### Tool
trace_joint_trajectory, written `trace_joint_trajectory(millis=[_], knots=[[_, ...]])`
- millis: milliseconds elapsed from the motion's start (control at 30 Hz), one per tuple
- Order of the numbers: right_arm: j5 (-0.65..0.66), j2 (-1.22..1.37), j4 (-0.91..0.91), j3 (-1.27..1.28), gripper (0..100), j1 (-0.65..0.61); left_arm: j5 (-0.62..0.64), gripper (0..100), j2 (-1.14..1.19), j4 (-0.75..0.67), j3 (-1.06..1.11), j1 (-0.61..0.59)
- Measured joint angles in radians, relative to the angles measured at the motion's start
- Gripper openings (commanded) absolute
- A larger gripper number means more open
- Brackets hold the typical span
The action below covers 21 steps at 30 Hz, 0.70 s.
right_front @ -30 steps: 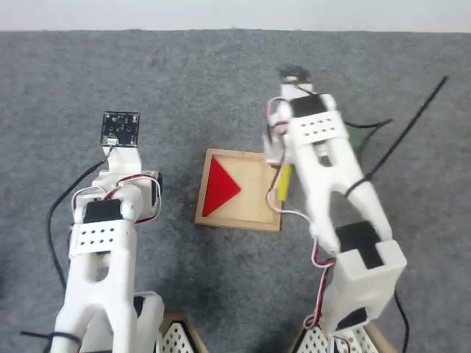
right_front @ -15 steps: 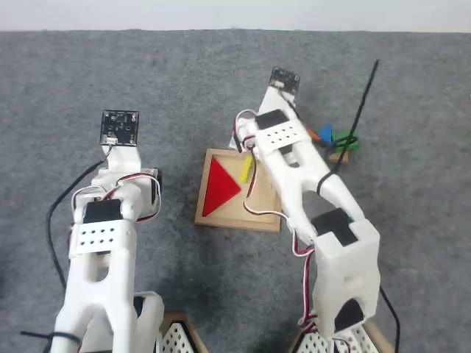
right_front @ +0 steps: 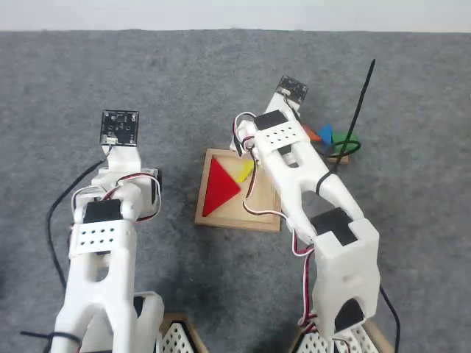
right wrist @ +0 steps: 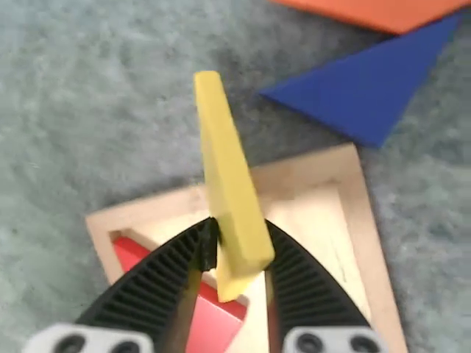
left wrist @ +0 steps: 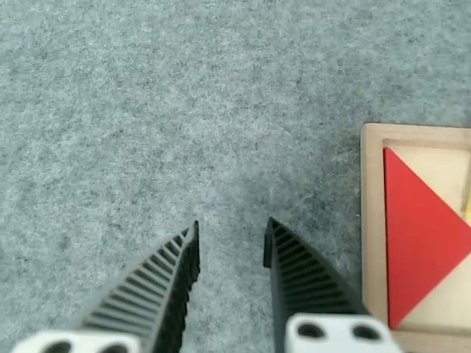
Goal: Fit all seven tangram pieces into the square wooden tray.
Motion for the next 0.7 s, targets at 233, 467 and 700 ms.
trace_joint_trajectory(millis=[233, 467, 700], knots=[[0.000, 0.000, 0.066, 0.000, 6.1, 0.005, 0.000, 14, 0.000, 0.000, 0.000, 0.000], [0.000, 0.000, 0.087, 0.000, 22.5, 0.006, 0.000, 14, 0.000, 0.000, 0.000, 0.000], [0.000, 0.000, 0.087, 0.011, 28.8, 0.006, 0.000, 14, 0.000, 0.000, 0.000, 0.000]])
